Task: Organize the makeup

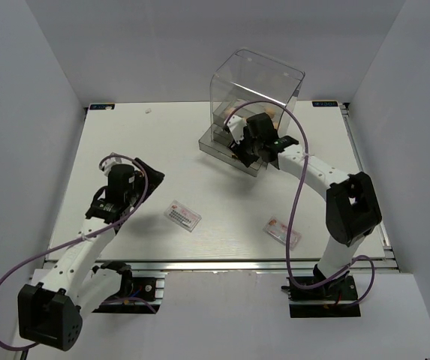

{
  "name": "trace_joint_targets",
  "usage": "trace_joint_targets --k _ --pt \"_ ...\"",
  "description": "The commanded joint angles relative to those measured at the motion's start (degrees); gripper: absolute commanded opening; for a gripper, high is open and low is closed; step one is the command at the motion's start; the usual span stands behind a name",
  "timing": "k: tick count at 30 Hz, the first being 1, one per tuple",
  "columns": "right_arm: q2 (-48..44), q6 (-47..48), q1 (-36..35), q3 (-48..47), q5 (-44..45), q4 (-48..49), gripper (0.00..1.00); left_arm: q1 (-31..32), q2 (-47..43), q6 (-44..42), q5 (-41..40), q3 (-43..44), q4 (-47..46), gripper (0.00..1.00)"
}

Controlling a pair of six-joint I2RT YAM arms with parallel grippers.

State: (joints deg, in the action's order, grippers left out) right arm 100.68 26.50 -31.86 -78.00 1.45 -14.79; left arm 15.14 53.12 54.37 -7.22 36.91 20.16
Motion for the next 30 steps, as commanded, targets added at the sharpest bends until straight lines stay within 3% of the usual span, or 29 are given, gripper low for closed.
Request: trace_joint_targets --k 1,3,6,9,11,12,14,21,30 --pt "-4.1 3.6 0.0 -4.1 -10.0 -5.1 0.6 -3.2 2.2 4.4 2.0 3.0 2.2 0.98" --pt "-7.7 7.2 0.6 -4.6 -16.2 -8.2 0.52 -5.5 4.0 7.7 2.1 4.4 4.9 0.98" --pt "-14.3 8.0 1.4 -2.9 -26.7 -5.5 0.42 -8.0 8.6 12.7 2.0 8.3 9.7 0.98" --pt "-19.7 7.2 1.4 3.1 -32.4 -2.8 0.4 -9.9 14.4 17.6 0.2 12.8 14.9 0.98" --pt "-22.3 5.8 1.4 5.6 -34.1 -2.2 0.5 -11.7 18.7 19.5 0.1 15.5 15.9 0.98" --pt "-22.9 5.2 1.5 6.1 -34.5 -2.2 0.69 -12.2 20.1 21.1 0.3 16.1 15.5 0.98" --pt "-24.7 4.0 2.0 7.7 -35.6 -2.2 0.85 -13.8 22.7 22.8 1.5 17.3 14.3 0.98" --pt "-28.4 0.5 5.4 11.1 -37.8 -1.2 0.87 -17.9 37.2 31.4 6.4 21.7 8.9 0.98" --pt "-30.5 -1.9 10.8 14.4 -39.6 -0.1 0.87 -20.4 50.9 33.3 7.1 29.4 6.5 0.96"
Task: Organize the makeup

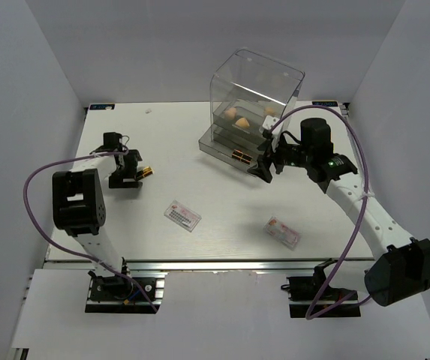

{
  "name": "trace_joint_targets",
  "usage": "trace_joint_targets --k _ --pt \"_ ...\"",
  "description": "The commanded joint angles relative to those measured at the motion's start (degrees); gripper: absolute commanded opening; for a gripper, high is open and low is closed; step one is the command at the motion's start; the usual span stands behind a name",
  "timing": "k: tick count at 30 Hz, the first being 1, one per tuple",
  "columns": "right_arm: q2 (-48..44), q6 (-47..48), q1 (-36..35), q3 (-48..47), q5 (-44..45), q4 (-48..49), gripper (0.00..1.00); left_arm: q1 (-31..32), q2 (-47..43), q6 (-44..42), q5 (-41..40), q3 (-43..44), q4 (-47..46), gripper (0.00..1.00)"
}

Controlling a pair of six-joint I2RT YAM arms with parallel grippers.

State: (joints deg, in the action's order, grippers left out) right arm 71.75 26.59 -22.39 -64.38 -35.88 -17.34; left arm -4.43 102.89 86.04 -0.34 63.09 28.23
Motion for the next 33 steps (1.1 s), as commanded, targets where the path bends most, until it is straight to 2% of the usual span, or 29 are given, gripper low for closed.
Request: trace_joint_targets --k 1,4,8,12,16,20,24,25,28,31,33 --pt "-1.7 -2.5 1.6 1.3 -2.5 2.6 0.87 -0.9 2.0 1.8 0.3 3.9 -1.4 0.95" --pt "-2.2 -2.9 2.7 1.9 -2.9 2.8 0.87 -1.6 5.4 2.3 2.8 5.9 0.2 0.94" --pt "-2.8 -3.6 4.3 2.2 -3.0 3.1 0.87 -1.6 8.5 2.9 3.7 7.7 3.2 0.81" --pt "-3.1 -4.2 5.5 2.3 -3.2 3.5 0.87 -1.6 10.7 2.1 3.9 8.9 7.2 0.73" --pt "-3.5 -4.8 6.2 2.6 -3.4 4.0 0.87 -1.6 10.9 0.9 3.9 9.3 7.6 0.53" --pt "-3.9 -5.3 6.6 2.6 -3.8 4.2 0.87 -1.6 10.9 -2.0 6.0 9.8 7.2 0.47" --pt "-4.4 -5.8 6.9 2.7 -4.0 4.2 0.87 -1.6 8.1 -5.6 8.9 7.6 2.6 0.39" --pt "-4.8 -5.9 7.1 2.7 -3.9 4.3 0.87 -1.6 7.3 -6.8 11.6 6.4 1.2 0.31" --pt "-5.7 -6.2 7.8 3.1 -4.2 4.3 0.87 -0.9 3.5 -11.2 18.1 2.9 -5.5 0.14" --pt "-6.4 -7.0 8.7 3.7 -4.6 4.5 0.84 1.7 -2.1 -14.6 22.0 -0.1 -13.0 0.07" --pt "-6.8 -7.4 9.0 4.0 -5.0 4.5 0.77 3.5 -6.3 -15.5 25.7 -3.3 -19.9 0.02"
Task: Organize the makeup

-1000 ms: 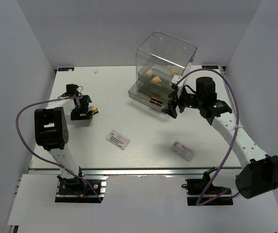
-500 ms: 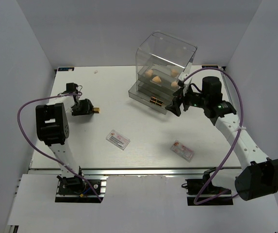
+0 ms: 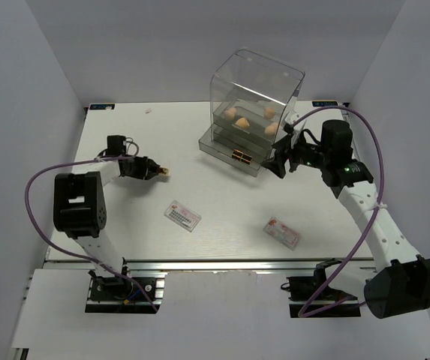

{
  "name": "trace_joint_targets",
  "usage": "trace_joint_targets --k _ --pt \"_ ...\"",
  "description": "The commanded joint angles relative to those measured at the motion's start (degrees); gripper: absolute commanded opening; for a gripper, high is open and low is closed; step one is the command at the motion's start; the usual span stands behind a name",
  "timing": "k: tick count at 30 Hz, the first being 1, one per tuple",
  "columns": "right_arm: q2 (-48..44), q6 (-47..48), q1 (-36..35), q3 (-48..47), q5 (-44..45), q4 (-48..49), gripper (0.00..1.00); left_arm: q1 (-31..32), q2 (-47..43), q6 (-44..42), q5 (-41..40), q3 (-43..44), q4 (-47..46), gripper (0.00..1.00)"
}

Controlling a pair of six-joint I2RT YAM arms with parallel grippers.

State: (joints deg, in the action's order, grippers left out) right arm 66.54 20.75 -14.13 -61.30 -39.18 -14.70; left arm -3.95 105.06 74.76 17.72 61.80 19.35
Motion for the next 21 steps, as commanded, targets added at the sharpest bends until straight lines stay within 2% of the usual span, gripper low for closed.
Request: trace_joint_targets --k 1,4,5,8,13,18,21 --pt "-1.8 -1.7 1.1 1.0 -1.9 1.7 0.74 4.3 -9.7 -4.3 8.8 -3.2 -13.7 0.02" --pt "-1.9 -1.9 1.7 1.4 -2.6 1.4 0.54 10.8 -12.9 -4.3 12.0 -5.5 -22.8 0.0" --pt "-2.0 -1.9 1.8 1.5 -2.7 1.3 0.41 12.0 -13.6 -4.5 12.2 -5.7 -25.5 0.0" --pt "-2.6 -2.6 2.4 2.0 -2.7 1.5 0.17 16.4 -14.9 -5.3 12.0 -4.9 -29.3 0.0" --pt "-3.3 -3.6 3.1 2.8 -2.4 1.9 0.16 22.4 -12.3 -7.9 9.8 2.0 -27.3 0.0" --pt "-3.9 -3.9 3.4 3.1 -2.3 1.9 0.2 25.7 -4.3 -5.9 8.3 8.1 -26.7 0.0" --pt "-4.3 -3.7 3.7 3.4 -2.1 1.6 0.22 27.1 0.1 -5.2 7.5 12.2 -27.2 0.09"
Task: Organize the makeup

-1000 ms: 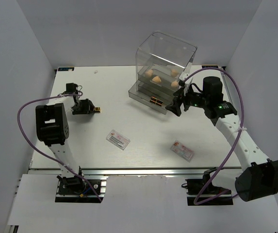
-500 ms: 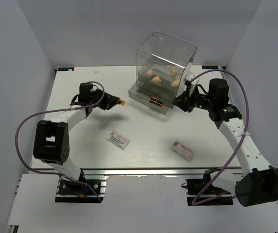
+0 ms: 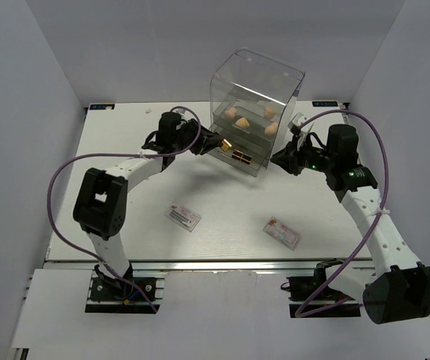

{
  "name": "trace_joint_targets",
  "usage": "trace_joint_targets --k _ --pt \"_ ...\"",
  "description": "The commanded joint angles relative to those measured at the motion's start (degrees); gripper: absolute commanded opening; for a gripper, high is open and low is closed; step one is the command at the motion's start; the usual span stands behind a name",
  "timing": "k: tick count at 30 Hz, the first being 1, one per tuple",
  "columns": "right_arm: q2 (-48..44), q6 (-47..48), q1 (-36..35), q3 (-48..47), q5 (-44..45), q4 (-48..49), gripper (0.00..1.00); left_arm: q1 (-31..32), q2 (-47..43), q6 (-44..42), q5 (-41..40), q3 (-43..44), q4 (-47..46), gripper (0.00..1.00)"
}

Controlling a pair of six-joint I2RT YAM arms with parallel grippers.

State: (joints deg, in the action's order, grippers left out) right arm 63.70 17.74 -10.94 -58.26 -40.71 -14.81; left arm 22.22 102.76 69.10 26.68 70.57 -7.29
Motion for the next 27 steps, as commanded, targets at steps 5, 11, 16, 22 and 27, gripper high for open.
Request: trace_joint_targets --k 5,11,16,22,27 --pt "-2.1 -0.5 0.8 1.3 -0.8 1.5 0.24 1.5 7.1 0.9 -1.3 8.8 0.0 0.48" --pt "-2.4 -0.4 1.1 1.7 -1.2 1.2 0.27 1.6 10.2 0.3 -0.2 14.6 0.9 0.63" --pt "-2.1 2.7 1.2 1.9 -2.5 -1.2 0.33 1.5 10.0 0.3 2.2 15.7 -1.3 0.68" --pt "-1.1 11.9 1.2 3.3 -3.9 -10.2 0.6 0.8 2.1 -3.6 2.4 9.4 -5.9 0.8" --pt "1.2 15.0 0.4 4.9 0.1 -17.3 0.65 -1.3 -10.5 -14.9 -1.6 2.2 0.4 0.89"
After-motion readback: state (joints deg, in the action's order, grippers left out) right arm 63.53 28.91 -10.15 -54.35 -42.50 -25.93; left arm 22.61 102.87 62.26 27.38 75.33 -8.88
